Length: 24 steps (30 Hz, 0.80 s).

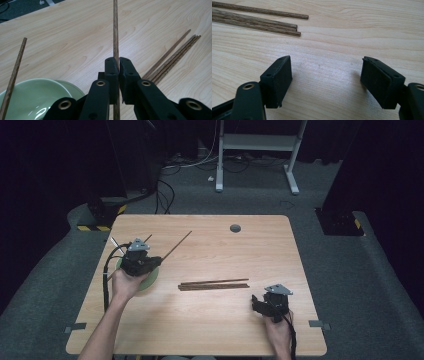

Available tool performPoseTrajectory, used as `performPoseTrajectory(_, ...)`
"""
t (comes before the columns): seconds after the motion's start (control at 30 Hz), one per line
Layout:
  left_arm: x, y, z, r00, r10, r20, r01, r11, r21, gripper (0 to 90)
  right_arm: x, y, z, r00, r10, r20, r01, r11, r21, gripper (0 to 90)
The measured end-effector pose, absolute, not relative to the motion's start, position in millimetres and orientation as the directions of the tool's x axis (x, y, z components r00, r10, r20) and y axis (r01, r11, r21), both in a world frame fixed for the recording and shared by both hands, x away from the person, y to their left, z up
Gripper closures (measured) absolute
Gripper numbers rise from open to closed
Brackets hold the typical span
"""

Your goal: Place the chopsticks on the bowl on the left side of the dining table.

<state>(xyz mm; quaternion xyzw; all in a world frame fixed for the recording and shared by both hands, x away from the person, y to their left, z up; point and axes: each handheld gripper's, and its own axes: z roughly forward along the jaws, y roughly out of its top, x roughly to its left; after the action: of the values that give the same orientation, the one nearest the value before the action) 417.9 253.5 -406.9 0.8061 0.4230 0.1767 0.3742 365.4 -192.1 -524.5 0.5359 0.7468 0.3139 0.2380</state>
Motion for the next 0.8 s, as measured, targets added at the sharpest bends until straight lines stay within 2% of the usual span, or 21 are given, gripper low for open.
performPoseTrajectory(0.8,410.6,282.8,-408.2,0.522,0.853,-0.012,0.575,-0.341,0.744,85.0,365.3,-192.1,-524.4,-0.313,0.950,-0.019,0.651,0.229,0.724,24.7)
